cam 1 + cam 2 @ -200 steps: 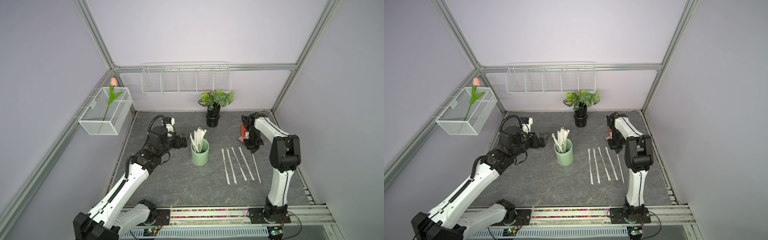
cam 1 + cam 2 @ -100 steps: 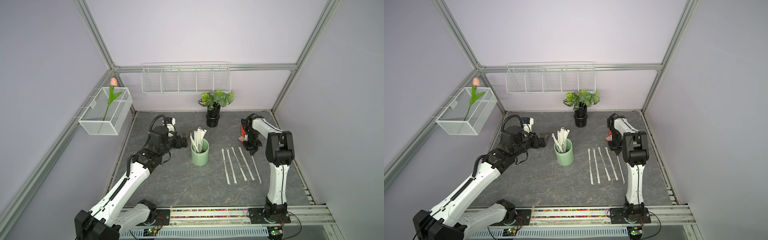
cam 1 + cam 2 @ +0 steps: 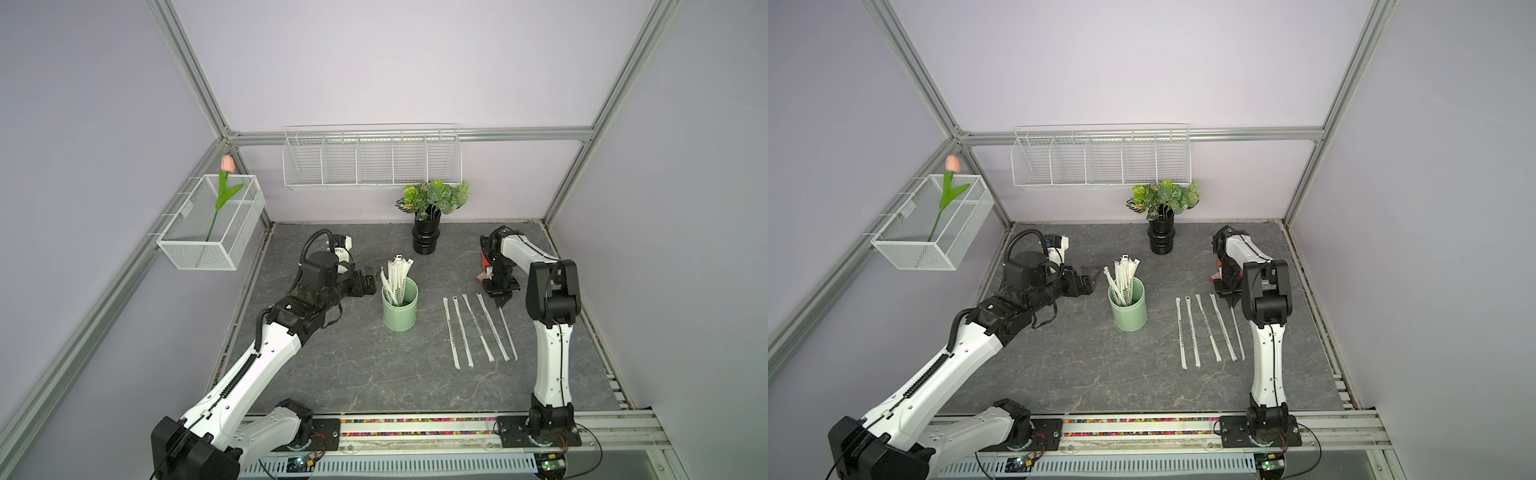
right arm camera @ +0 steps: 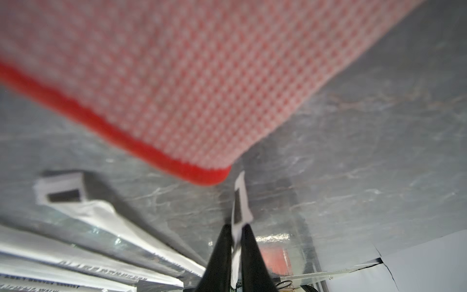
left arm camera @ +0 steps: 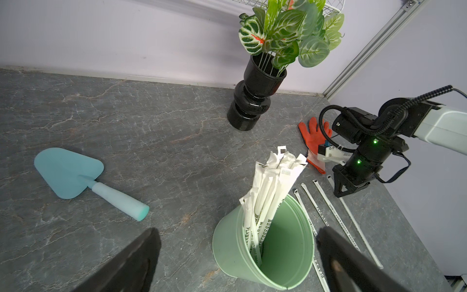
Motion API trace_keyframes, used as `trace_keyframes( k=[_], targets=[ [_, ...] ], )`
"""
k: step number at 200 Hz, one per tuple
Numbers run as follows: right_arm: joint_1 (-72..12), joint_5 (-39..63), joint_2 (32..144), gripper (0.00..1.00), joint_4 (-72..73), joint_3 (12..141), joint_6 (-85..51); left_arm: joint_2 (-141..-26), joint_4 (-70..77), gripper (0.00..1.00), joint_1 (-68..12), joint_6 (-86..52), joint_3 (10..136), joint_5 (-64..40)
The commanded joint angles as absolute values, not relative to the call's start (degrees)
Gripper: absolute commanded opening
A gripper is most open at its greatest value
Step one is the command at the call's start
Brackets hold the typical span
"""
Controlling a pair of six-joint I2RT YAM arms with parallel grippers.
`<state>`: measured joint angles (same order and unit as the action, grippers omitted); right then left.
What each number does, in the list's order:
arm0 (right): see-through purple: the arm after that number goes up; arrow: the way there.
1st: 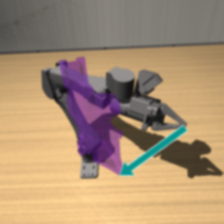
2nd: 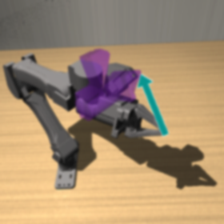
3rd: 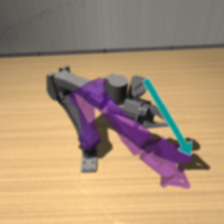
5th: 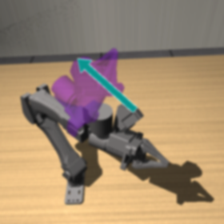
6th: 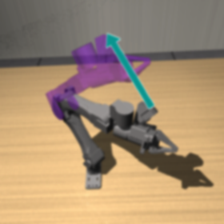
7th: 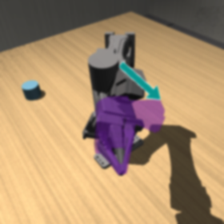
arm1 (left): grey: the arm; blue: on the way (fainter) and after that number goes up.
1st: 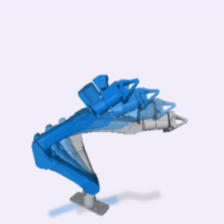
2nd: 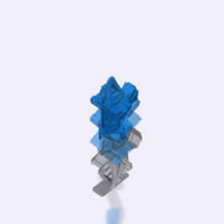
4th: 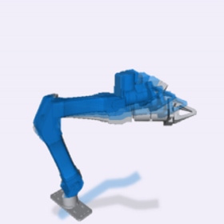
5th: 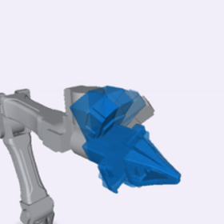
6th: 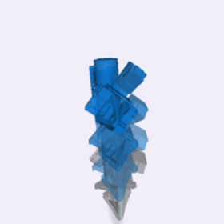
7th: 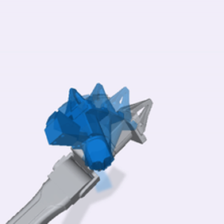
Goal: Take the straws out of the storage container
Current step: Place the straw at the center of the board.
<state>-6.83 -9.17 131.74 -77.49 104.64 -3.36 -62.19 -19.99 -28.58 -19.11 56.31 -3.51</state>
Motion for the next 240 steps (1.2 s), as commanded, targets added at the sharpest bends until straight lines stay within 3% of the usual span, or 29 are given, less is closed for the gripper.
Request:
trace_keyframes(
  k=[1, 104, 171, 207, 240],
  targets=[
    [-6.5, -9.1, 132.5, 0.14, -78.8, 105.6, -2.8, -62.3, -19.4, 1.0, -28.9, -19.6, 57.0, -4.0],
    [-6.4, -9.7, 129.3, 0.2, -79.8, 105.5, -3.2, -62.3, -19.4, 1.0, -28.9, -19.7, 57.0, -4.2],
    [-7.8, -10.8, 121.3, 0.25, -81.6, 105.6, -4.1, -62.2, -19.2, 1.0, -28.9, -19.9, 57.0, -4.4],
    [-11.4, -8.4, 113.1, 0.25, -79.2, 105.4, -4.8, -62.0, -19.2, 1.0, -28.8, -19.9, 56.9, -4.2],
    [-21.5, -6.0, 102.4, 0.28, -67.6, 100.8, -6.9, -61.5, -19.1, 1.0, -28.9, -19.8, 56.7, -3.8]
  ],
)
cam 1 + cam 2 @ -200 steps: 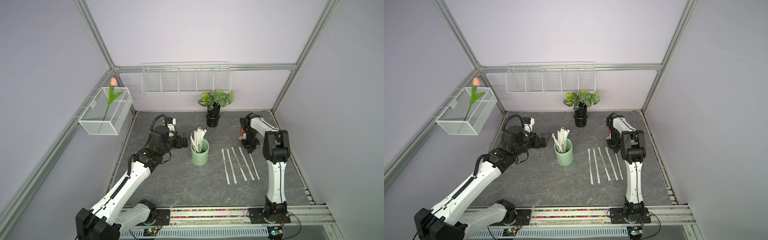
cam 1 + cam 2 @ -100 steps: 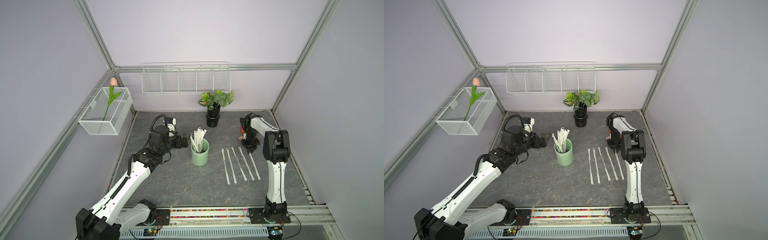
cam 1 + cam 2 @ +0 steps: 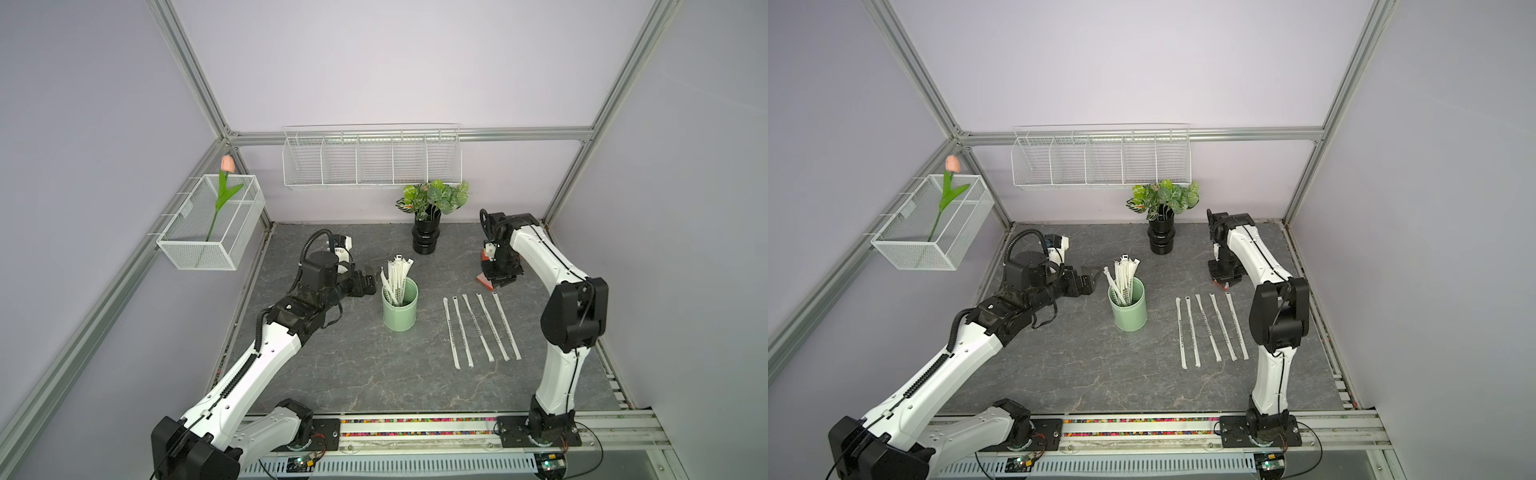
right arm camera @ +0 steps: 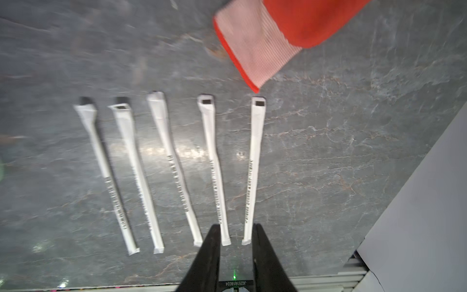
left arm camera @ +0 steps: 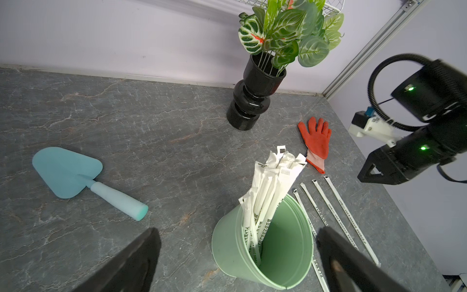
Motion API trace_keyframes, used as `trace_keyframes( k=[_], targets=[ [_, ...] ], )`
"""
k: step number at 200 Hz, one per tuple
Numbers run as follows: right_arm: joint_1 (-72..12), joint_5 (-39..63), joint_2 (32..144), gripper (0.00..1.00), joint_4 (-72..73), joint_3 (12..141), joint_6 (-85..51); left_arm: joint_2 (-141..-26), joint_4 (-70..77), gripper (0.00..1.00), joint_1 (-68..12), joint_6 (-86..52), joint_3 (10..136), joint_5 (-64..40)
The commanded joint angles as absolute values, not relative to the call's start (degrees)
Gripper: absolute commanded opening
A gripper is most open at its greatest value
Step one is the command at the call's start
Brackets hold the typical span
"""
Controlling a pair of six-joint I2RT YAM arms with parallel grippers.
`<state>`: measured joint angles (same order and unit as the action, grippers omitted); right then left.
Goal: Take the straws out of the storage container
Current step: Place the straw at the center of the board, then pick up the straw from the container.
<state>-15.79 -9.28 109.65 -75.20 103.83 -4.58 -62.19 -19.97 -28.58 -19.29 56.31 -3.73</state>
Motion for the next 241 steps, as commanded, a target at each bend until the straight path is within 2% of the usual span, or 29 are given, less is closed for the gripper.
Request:
trace_keyframes(
  k=[1, 29, 65, 188, 241],
  targets=[
    [-21.7, -5.7, 102.0, 0.28, -67.1, 100.5, -6.9, -61.5, -19.1, 1.0, -29.0, -19.8, 56.7, -3.7],
    [-29.0, -0.1, 92.5, 0.28, -49.9, 92.6, -10.3, -61.0, -19.1, 1.0, -28.9, -19.6, 56.5, -2.9],
    [-36.7, -0.7, 87.9, 0.3, -36.1, 86.6, -9.3, -60.1, -18.8, 1.0, -28.9, -19.6, 56.2, -2.2],
    [-44.8, 3.4, 101.8, 0.31, -38.5, 96.6, -7.9, -59.9, -18.9, 1.0, -28.9, -19.6, 56.2, -2.5],
    [-44.8, 2.7, 105.2, 0.24, -39.6, 98.3, -8.3, -59.8, -18.8, 1.0, -28.9, -19.6, 56.2, -2.6]
  ],
)
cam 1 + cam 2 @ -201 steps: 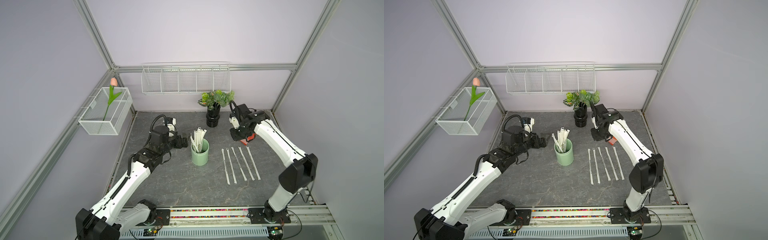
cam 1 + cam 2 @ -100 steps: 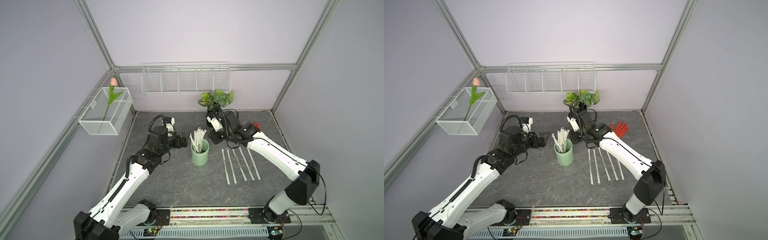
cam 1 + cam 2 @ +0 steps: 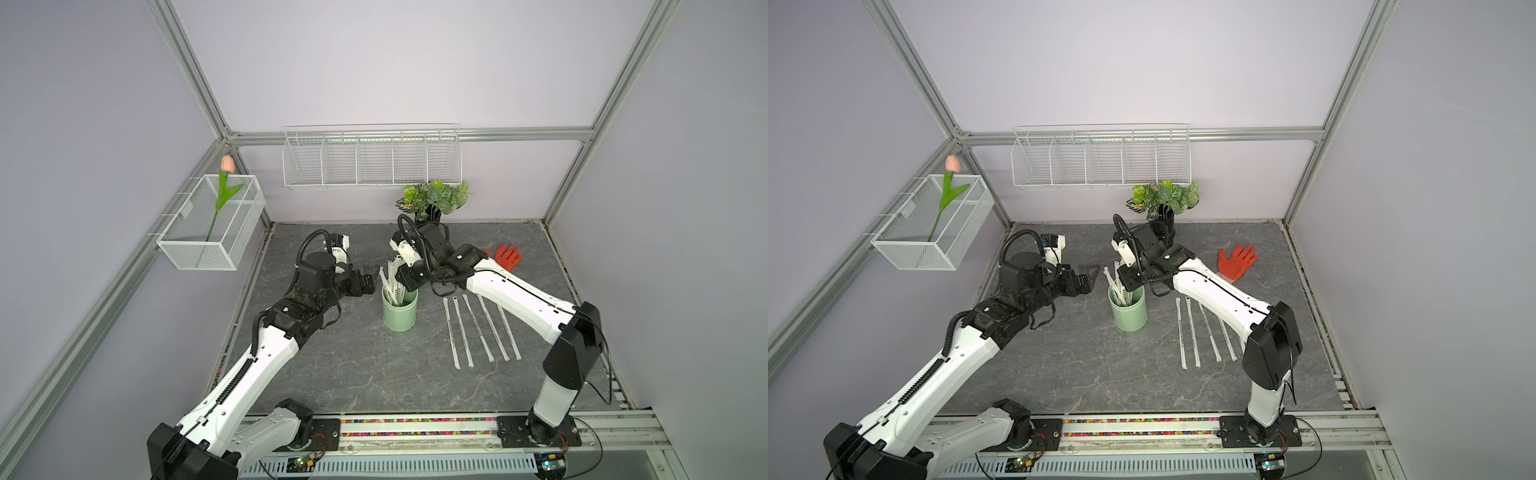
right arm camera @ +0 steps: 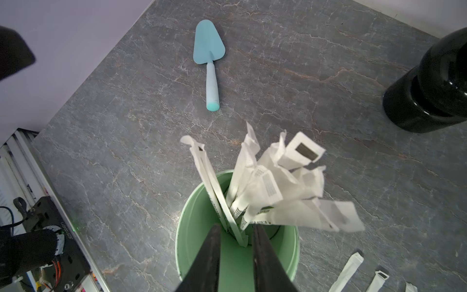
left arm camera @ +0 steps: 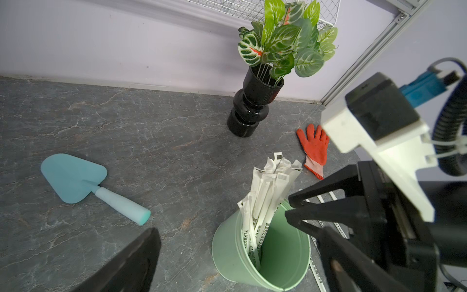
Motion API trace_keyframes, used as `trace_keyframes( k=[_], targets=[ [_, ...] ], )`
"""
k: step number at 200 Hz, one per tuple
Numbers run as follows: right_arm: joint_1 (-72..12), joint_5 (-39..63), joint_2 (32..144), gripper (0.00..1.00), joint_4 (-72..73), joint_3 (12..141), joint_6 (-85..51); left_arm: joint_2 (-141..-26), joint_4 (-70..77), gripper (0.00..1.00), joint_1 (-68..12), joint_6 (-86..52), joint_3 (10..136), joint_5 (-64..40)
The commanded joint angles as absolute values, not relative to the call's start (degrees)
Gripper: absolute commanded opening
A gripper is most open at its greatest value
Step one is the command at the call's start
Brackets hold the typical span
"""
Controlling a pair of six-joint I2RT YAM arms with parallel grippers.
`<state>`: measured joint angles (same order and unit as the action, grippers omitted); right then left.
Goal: Take the straws out of the storage container
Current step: Pick up the straw from the container.
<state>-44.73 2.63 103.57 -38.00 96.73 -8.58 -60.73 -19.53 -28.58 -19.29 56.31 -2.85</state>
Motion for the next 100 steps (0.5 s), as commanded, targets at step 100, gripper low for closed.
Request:
trace_keyframes(
  k=[100],
  targets=[
    [-44.1, 2.7, 108.8, 0.21, -40.9, 100.2, -8.1, -59.9, -18.8, 1.0, -28.9, -19.6, 56.3, -2.8]
  ],
)
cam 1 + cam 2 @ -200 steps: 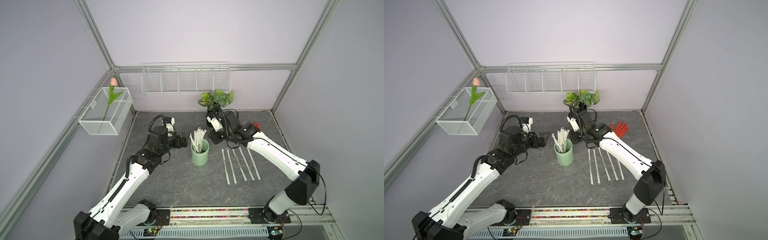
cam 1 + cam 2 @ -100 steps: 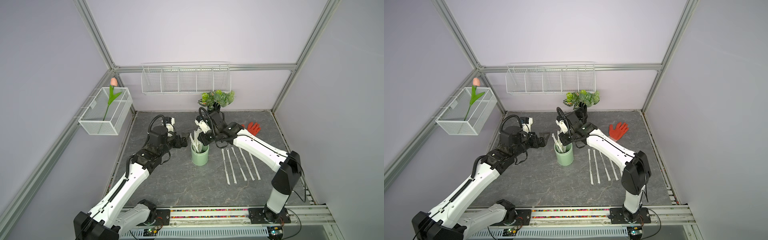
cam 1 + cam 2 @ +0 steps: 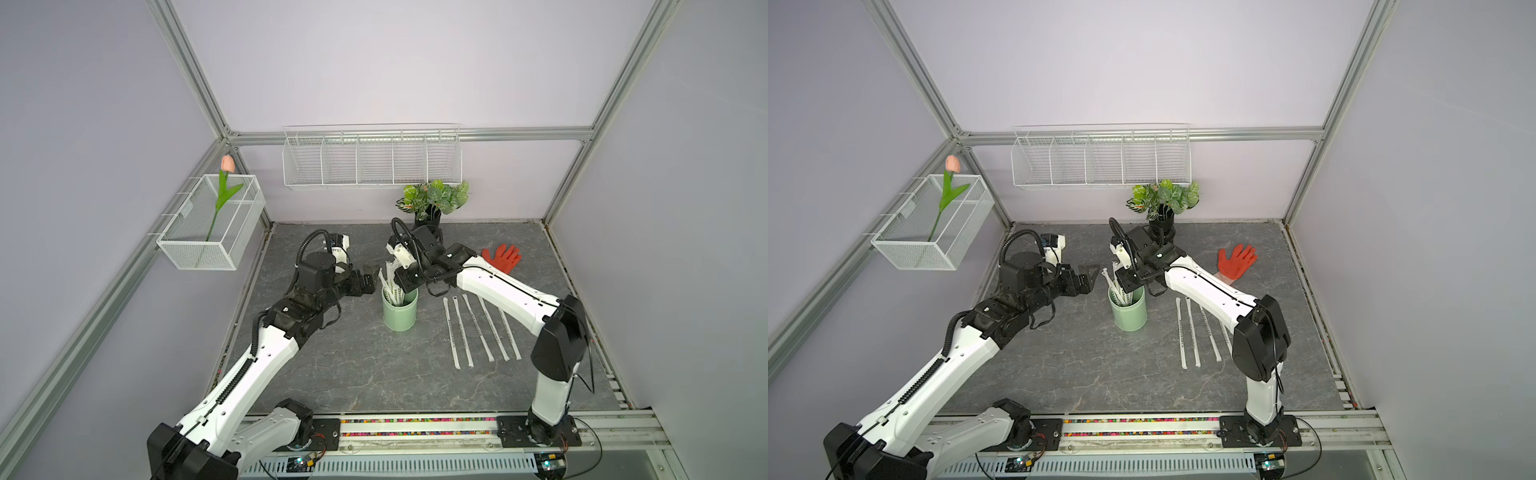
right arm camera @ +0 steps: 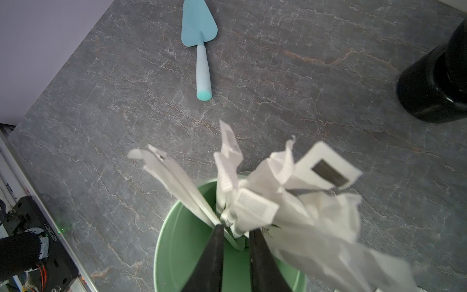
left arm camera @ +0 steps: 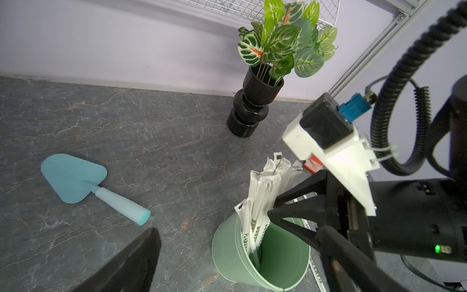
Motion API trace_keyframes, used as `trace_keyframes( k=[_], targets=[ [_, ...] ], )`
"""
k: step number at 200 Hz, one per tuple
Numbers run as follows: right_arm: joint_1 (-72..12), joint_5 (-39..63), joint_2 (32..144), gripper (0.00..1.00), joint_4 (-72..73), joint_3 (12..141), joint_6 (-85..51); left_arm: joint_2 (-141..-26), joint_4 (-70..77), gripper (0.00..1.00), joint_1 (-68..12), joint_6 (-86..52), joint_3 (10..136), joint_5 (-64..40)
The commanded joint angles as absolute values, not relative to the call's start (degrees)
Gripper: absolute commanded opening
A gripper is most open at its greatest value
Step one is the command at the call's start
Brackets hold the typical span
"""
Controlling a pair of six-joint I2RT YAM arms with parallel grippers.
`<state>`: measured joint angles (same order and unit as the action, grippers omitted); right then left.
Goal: Take the straws out of the storage container
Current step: Pick up the straw from the container.
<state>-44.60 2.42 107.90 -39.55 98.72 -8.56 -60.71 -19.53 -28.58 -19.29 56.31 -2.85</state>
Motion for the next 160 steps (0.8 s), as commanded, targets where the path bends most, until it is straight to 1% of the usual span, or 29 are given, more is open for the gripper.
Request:
trace_keyframes(
  k=[1, 28, 97, 160],
  targets=[
    [-44.1, 2.7, 108.8, 0.21, -40.9, 100.2, -8.2, -59.9, -18.9, 1.0, -28.9, -19.6, 56.3, -2.8],
    [-44.1, 2.9, 109.2, 0.21, -40.8, 100.3, -8.2, -59.7, -18.9, 1.0, -28.9, -19.6, 56.3, -2.9],
    [-44.1, 3.3, 108.5, 0.13, -41.3, 100.2, -8.1, -59.9, -18.9, 1.0, -28.9, -19.6, 56.3, -3.1],
    [-44.3, 3.1, 105.6, 0.1, -42.5, 100.1, -8.1, -60.0, -18.8, 1.0, -28.9, -19.8, 56.3, -3.4]
  ],
)
